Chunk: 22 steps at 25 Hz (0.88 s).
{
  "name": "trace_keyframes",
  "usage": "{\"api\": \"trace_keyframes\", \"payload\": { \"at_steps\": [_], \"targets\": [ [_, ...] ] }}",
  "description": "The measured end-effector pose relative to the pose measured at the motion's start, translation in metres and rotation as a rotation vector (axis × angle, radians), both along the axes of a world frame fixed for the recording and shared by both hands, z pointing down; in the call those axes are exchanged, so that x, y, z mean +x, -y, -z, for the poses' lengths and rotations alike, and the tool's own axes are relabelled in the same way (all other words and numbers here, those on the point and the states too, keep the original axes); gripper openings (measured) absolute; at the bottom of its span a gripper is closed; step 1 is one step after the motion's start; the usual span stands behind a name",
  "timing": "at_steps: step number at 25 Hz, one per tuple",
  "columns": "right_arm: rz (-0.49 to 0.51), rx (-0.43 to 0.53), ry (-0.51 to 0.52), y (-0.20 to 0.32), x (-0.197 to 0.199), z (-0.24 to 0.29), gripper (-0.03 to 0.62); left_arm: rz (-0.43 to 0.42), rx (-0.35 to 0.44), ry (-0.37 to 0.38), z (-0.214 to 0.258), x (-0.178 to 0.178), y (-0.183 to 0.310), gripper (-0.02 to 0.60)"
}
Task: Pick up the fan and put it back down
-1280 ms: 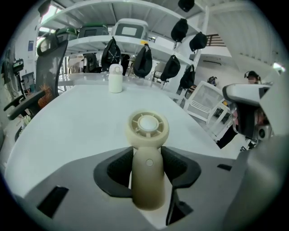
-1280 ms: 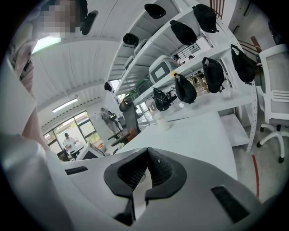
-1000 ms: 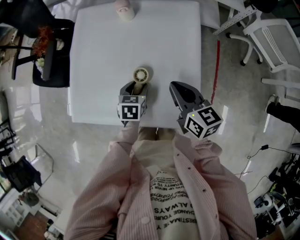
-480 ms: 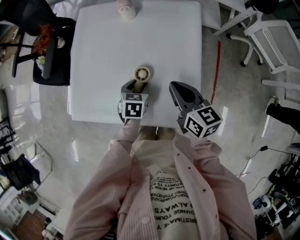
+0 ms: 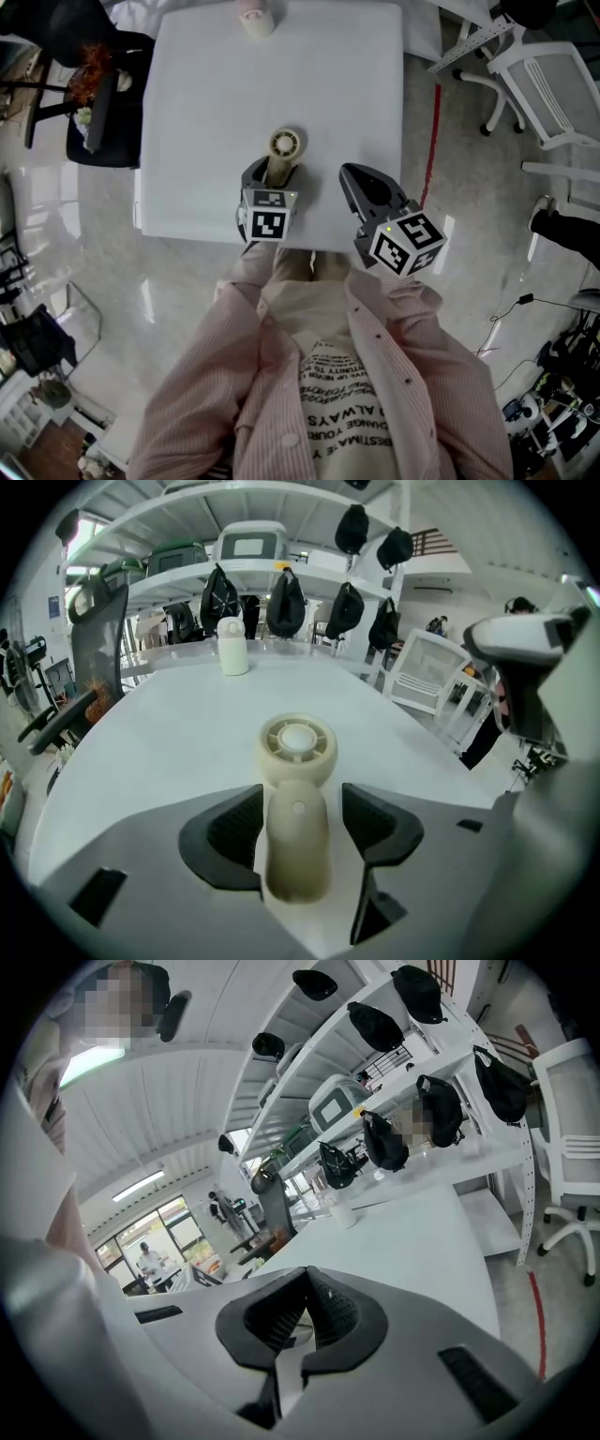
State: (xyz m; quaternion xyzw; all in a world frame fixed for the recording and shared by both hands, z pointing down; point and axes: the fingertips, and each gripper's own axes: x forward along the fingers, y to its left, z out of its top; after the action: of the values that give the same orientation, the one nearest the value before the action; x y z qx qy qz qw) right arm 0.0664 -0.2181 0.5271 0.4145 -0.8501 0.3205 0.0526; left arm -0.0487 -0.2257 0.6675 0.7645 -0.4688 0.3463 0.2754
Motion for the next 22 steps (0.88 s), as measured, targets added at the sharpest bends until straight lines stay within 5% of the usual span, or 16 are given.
{"api": "trace_keyframes", "payload": {
  "at_steps": [8,13,22],
  "targets": [
    [0.001,0.004,0.047,-0.012,-0.002,0.006,0.0,0.015,0.152,-0.056,0.045,-0.003,-0.009,0.239],
    [0.015,0.029,0.054,-0.014,-0.007,0.015,0.0,0.023,0.252,-0.051,0.076,-0.01,-0.014,0.093],
    [0.034,0.082,0.029,-0.019,-0.012,0.032,0.0,0.032,0.359,-0.092,0.132,-0.02,-0.025,0.009]
  ]
}}
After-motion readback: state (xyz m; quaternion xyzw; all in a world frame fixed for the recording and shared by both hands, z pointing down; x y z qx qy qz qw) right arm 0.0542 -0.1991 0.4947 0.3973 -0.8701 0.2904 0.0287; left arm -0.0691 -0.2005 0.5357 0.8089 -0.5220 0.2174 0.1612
